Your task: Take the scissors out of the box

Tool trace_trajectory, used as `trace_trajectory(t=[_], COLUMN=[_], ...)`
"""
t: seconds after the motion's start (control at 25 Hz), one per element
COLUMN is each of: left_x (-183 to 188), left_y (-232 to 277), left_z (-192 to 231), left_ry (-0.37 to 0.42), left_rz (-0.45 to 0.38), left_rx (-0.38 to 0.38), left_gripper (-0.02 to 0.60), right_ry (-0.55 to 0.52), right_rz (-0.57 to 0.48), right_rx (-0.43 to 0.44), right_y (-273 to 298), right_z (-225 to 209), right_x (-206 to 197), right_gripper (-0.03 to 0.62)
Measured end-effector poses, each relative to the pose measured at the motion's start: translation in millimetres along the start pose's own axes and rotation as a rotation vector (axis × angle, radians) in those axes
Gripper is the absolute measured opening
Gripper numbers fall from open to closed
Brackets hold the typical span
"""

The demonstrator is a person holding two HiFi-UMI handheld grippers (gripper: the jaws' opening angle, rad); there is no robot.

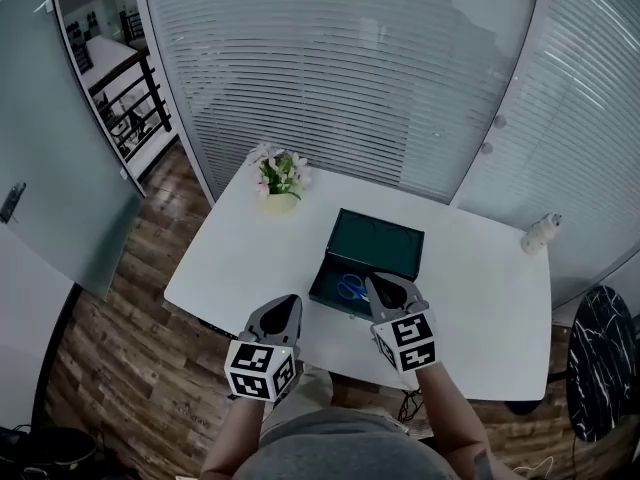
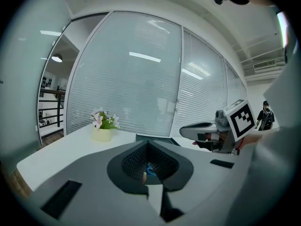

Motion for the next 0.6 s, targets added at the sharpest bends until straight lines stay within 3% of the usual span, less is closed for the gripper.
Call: trace_trajectory(t=[0.6], left_x=[12], left_y=[50], left_z=[32], left_ry=[-0.031], left_rz=[0.039], left_rx=[-0.024], left_gripper=[0.003], right_ry=[-0.123], right_rz=[0.371], right_rx=[0.247], right_y=[105], right_z=[5], right_x=[-79], right_gripper=[0.011])
Point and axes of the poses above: the fingertips, and each gripper's own axes: y forward along the fingers, z to its left, x out of its top, the point moved 4 cm from there along -y, backward along the fingers, and after that the axes turned 6 degrees about -y, right-handed, at the moved point
